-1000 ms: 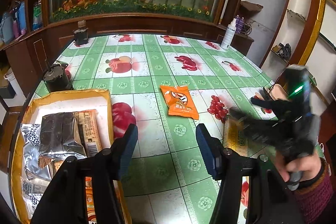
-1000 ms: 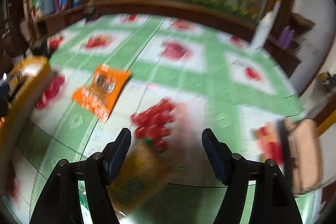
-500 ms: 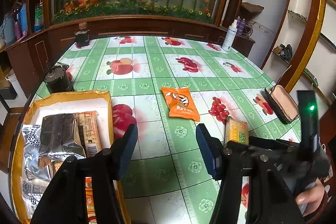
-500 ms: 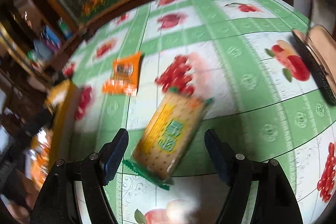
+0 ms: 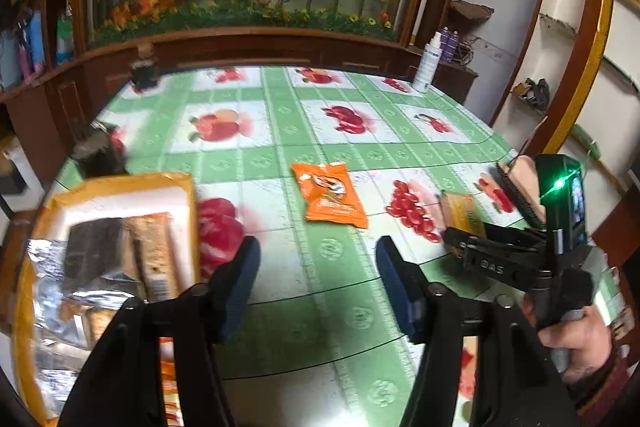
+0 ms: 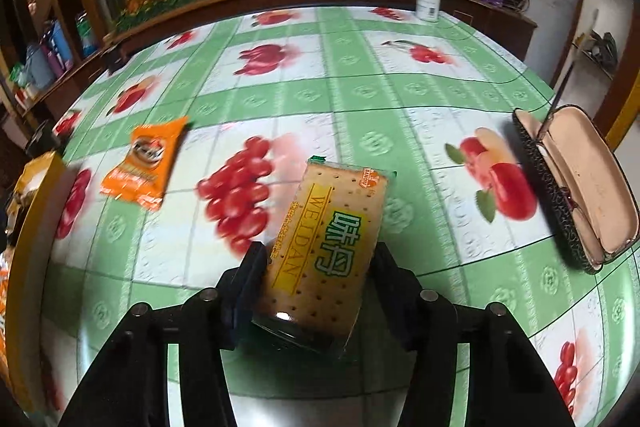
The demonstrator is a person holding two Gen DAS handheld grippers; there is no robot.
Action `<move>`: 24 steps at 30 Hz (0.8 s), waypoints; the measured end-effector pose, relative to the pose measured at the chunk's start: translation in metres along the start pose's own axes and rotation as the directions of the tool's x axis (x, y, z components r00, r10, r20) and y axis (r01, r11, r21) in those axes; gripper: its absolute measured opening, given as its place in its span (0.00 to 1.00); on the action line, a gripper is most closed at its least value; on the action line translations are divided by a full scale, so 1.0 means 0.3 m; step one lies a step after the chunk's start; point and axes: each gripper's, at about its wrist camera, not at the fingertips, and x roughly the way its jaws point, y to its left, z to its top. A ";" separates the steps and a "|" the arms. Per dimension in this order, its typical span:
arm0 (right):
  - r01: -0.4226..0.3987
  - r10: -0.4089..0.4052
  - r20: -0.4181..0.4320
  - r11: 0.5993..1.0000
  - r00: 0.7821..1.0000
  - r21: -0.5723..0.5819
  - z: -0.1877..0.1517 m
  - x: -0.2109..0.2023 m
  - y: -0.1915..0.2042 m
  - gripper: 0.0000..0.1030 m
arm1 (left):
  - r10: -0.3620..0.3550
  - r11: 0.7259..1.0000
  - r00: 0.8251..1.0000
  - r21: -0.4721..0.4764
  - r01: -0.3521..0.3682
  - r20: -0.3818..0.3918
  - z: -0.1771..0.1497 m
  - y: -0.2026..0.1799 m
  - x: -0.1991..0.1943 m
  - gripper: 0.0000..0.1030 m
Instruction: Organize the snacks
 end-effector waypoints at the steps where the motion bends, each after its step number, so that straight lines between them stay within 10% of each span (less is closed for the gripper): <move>1: 0.000 0.000 0.006 1.000 1.000 -0.002 0.003 0.002 -0.002 0.55 | -0.012 1.000 1.000 -0.022 0.012 -0.019 0.004 -0.001 0.014 0.65; 24: -0.098 0.100 -0.016 0.991 0.995 0.091 0.018 0.000 -0.064 0.55 | 0.197 0.970 0.930 -0.078 -0.232 -0.311 0.187 -0.099 0.464 0.82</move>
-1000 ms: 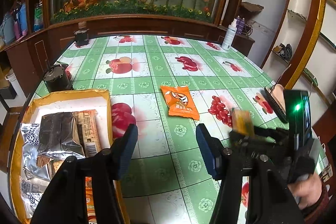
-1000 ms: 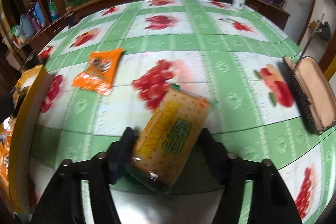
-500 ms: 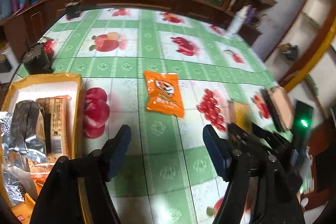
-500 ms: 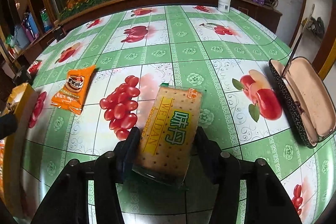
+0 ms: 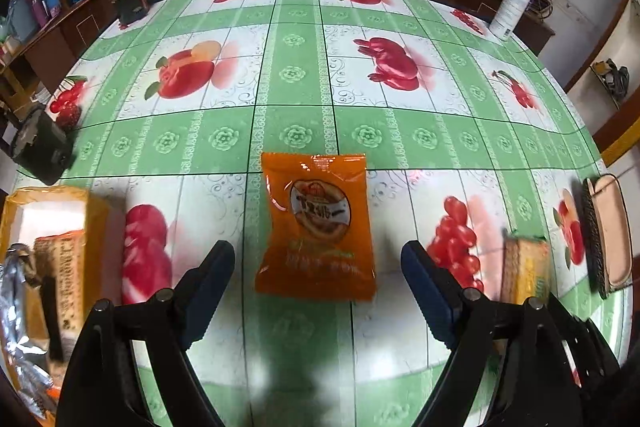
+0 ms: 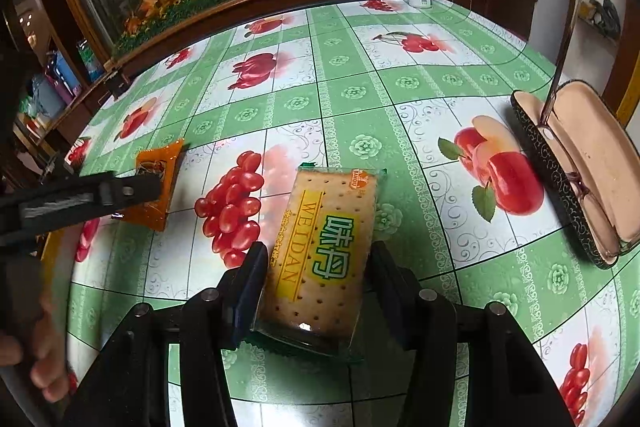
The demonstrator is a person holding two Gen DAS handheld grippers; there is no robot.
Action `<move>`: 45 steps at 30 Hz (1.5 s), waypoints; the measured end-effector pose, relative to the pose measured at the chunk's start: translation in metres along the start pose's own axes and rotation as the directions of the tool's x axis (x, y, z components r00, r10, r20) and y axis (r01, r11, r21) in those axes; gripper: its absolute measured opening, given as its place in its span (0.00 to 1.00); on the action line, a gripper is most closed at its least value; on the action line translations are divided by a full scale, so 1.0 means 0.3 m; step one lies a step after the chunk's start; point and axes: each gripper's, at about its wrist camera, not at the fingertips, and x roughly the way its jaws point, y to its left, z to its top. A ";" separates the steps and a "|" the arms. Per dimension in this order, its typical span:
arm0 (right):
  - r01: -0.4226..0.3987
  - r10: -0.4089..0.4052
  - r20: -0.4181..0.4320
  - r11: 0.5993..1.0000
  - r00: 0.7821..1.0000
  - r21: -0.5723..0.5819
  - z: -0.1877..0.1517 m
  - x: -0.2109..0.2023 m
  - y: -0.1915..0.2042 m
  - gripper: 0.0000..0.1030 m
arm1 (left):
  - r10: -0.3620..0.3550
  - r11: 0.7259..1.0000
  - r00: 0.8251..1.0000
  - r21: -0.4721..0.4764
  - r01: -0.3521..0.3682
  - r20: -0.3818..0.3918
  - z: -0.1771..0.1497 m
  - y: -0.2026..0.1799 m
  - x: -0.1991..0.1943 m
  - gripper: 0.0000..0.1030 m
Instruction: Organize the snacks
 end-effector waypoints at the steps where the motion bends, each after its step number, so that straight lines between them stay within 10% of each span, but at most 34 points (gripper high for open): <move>1: 0.004 -0.004 0.000 1.000 1.000 -0.003 0.000 0.001 0.003 0.55 | 0.003 1.000 1.000 0.002 -0.003 0.001 0.003 -0.002 0.011 0.82; 11: 0.034 -0.034 0.006 0.999 0.999 -0.031 -0.003 0.006 0.021 0.55 | 0.068 0.996 0.994 0.048 -0.072 0.083 -0.021 -0.022 0.042 0.60; 30: 0.044 -0.042 0.019 0.990 0.999 -0.131 -0.041 -0.001 0.086 0.53 | 0.012 0.993 0.984 0.111 -0.032 0.176 -0.301 -0.013 -0.093 0.54; 45: 0.007 -0.004 0.024 0.990 1.000 -0.138 -0.068 -0.015 0.119 0.52 | -0.052 0.994 0.975 0.103 0.030 0.218 -0.308 0.022 -0.148 0.53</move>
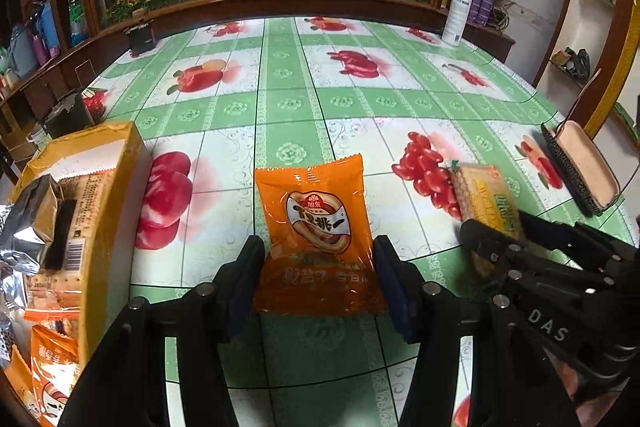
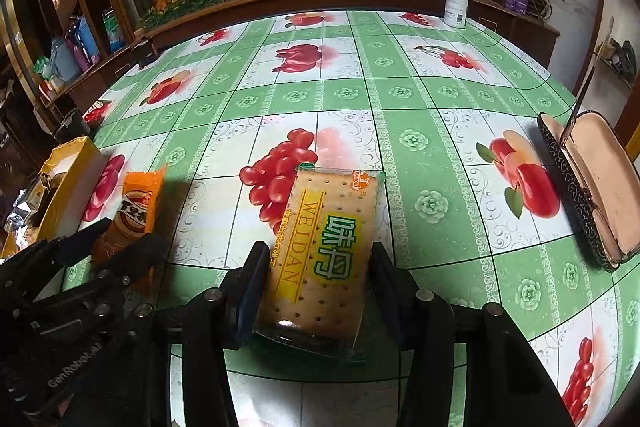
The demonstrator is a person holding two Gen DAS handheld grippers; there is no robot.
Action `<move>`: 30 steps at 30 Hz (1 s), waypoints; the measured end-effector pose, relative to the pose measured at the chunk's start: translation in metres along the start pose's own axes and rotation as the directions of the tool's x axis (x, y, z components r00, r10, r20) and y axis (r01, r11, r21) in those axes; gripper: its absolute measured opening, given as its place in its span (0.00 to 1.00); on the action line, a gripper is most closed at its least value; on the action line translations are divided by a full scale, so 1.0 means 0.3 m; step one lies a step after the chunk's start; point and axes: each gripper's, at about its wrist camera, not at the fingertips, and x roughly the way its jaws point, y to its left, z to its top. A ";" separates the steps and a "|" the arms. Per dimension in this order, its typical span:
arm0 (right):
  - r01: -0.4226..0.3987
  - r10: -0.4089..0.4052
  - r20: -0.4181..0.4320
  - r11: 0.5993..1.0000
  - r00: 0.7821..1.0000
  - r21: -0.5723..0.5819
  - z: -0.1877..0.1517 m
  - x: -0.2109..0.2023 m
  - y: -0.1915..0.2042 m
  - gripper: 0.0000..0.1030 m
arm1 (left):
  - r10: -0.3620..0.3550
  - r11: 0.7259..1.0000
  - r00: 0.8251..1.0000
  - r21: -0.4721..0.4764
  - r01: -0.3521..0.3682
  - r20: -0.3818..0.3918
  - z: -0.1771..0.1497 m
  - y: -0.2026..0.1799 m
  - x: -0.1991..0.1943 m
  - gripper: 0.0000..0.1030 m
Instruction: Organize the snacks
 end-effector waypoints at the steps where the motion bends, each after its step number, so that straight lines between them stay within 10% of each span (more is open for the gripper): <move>1: -0.003 0.003 0.001 1.000 1.000 0.002 -0.001 -0.001 0.000 0.52 | 0.001 1.000 1.000 0.000 -0.001 0.004 0.001 0.001 -0.004 0.53; 30: -0.039 0.043 0.076 0.998 0.996 -0.052 -0.009 -0.070 0.058 0.51 | 0.046 0.999 0.998 -0.024 -0.045 0.044 0.012 0.033 -0.032 0.53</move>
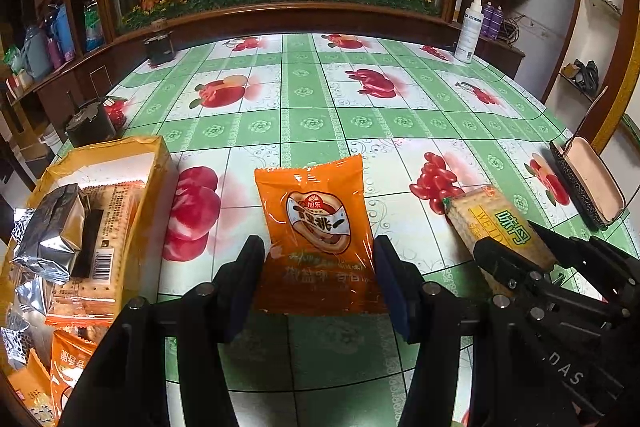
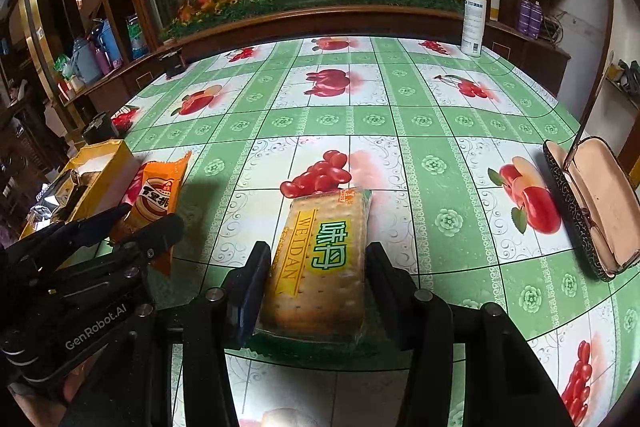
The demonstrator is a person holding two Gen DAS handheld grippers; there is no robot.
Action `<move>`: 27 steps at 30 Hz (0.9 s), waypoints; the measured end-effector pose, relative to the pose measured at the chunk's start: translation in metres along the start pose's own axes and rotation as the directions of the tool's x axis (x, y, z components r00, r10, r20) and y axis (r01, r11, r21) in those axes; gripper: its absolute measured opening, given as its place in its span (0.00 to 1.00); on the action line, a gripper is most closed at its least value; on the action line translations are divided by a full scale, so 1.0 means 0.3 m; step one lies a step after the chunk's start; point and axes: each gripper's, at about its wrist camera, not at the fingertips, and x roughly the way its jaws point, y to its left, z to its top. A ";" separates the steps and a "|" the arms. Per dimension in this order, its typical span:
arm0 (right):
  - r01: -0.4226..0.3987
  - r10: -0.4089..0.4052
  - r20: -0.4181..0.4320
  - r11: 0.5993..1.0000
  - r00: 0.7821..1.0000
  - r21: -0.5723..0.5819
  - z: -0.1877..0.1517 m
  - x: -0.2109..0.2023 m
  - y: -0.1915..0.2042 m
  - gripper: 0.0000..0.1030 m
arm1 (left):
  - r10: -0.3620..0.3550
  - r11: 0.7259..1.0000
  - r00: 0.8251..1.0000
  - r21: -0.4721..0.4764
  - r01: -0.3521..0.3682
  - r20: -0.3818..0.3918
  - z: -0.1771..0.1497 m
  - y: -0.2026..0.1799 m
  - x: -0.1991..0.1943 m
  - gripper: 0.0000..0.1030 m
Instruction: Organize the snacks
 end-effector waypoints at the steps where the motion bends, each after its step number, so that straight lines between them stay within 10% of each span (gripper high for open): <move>1: 0.000 0.000 0.001 1.000 1.000 0.000 0.000 -0.002 0.001 0.51 | 0.000 1.000 1.000 -0.001 0.000 0.001 0.000 -0.001 -0.001 0.53; 27: 0.020 -0.024 -0.087 0.999 0.996 -0.048 -0.016 0.046 0.017 0.59 | 0.021 1.000 0.999 -0.007 -0.021 0.028 0.011 0.009 -0.017 0.53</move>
